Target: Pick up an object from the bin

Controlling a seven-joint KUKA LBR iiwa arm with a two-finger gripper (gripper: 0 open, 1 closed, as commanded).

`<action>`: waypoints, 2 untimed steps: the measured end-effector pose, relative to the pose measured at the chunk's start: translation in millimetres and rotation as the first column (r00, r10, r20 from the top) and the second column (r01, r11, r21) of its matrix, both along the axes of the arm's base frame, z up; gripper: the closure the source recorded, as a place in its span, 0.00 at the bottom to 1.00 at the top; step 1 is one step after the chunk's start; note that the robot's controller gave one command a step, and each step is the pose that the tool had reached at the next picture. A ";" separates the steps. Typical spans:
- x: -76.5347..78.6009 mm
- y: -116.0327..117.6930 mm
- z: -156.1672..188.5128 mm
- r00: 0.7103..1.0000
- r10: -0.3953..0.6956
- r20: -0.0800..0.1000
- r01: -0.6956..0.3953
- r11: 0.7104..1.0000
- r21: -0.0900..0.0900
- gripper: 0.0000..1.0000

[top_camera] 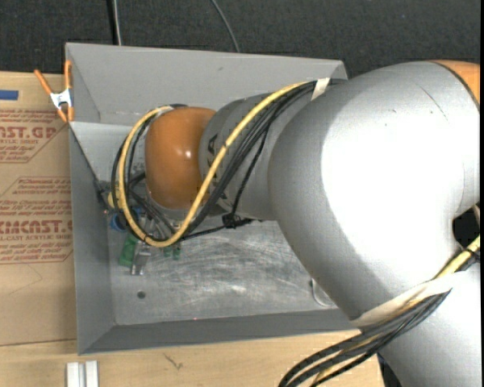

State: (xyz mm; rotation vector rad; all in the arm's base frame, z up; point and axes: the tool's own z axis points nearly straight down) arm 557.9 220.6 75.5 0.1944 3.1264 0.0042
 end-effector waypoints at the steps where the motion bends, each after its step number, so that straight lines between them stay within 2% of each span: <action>1: 4.2 1.9 -1.2 1.000 0.003 -0.005 -0.003 1.000 0.000 1.00; 2: 7.8 3.9 0.7 1.000 0.018 -0.008 -0.018 1.000 -0.002 1.00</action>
Offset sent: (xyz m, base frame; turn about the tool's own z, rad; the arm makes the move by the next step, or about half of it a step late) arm 0.0020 0.0007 -0.0055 -0.0020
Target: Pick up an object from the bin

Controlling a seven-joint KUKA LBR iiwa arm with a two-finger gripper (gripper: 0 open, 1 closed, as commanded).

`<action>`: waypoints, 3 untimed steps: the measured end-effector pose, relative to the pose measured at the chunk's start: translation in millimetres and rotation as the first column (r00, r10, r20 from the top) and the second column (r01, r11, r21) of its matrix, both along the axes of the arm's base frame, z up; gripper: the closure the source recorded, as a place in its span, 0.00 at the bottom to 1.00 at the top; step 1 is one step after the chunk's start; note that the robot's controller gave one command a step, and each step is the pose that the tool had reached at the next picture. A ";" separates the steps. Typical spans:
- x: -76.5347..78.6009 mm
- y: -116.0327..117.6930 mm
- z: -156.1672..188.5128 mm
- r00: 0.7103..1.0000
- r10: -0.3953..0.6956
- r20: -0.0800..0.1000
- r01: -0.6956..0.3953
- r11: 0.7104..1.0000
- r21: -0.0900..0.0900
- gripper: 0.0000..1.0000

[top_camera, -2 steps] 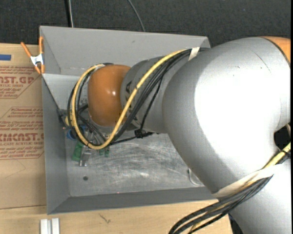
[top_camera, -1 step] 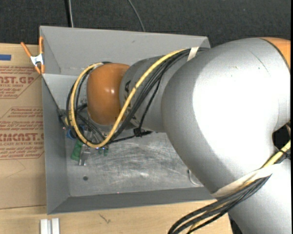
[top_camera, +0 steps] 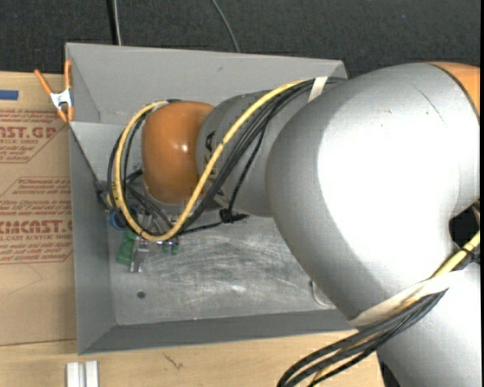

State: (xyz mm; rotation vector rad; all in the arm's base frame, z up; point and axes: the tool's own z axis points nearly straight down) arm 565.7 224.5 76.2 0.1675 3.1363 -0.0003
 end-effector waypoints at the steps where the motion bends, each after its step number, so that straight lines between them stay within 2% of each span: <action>1: 8.2 1.7 -2.2 1.000 0.023 -0.001 -0.023 1.000 0.002 1.00; 3: 11.2 5.7 3.7 1.000 0.024 -0.005 -0.024 1.000 0.000 1.00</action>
Offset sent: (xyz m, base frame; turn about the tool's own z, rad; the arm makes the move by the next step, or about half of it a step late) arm 0.0074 -0.0006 -0.0062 -0.0208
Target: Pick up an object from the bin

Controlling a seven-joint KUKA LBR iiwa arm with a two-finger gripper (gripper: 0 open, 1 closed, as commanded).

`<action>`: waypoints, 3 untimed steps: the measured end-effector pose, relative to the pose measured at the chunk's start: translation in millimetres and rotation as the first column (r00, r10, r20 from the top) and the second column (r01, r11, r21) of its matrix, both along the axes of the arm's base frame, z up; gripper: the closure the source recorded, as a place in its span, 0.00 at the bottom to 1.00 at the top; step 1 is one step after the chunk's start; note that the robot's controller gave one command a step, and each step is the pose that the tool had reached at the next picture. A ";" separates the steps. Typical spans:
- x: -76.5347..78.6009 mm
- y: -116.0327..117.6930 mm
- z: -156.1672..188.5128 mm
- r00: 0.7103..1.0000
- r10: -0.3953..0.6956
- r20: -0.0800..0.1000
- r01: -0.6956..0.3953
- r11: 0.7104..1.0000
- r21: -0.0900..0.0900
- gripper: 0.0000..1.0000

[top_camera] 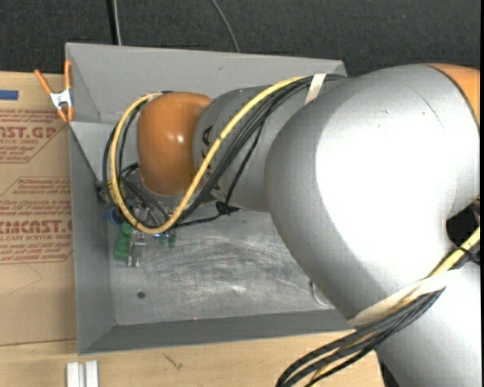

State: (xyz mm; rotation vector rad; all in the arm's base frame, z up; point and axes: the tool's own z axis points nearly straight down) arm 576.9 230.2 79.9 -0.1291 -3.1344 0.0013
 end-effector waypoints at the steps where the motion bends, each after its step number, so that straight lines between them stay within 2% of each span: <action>1: 6.1 0.1 -6.6 1.000 0.016 0.005 -0.016 1.000 0.003 1.00; 2: 12.0 -3.6 -5.3 1.000 0.016 0.006 -0.016 1.000 0.004 1.00; 3: -3.8 0.9 -5.8 1.000 -0.025 0.019 0.025 1.000 0.006 1.00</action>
Offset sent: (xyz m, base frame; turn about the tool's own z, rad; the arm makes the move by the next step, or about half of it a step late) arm 0.0053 -0.0022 -0.0099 -0.0143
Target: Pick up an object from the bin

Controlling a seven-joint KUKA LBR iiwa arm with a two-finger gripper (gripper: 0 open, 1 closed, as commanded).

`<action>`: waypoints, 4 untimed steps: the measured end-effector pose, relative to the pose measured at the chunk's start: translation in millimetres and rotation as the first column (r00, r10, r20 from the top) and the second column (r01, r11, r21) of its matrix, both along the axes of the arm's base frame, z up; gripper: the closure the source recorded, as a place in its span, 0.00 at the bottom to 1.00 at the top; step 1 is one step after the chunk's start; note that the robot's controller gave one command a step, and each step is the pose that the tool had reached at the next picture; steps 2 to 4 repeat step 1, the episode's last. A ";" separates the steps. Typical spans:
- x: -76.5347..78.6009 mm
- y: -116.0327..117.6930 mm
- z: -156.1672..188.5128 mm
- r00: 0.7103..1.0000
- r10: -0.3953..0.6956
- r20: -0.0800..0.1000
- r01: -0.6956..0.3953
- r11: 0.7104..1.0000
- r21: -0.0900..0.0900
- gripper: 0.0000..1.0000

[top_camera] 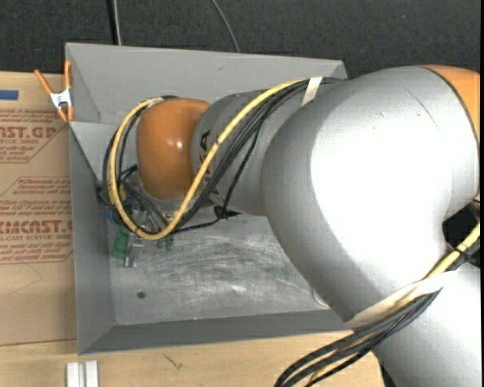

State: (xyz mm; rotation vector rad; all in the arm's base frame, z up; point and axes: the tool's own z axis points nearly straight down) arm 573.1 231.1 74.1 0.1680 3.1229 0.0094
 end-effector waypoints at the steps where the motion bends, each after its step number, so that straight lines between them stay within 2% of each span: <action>1: -7.5 -30.8 181.8 0.997 0.081 -0.003 -0.081 0.997 -0.003 1.00; 4: -7.5 -30.8 181.8 0.997 0.081 -0.003 -0.081 0.997 -0.003 1.00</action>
Offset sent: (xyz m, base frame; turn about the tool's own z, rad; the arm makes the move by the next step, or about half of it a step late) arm -0.0095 -0.0311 0.1765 -0.0808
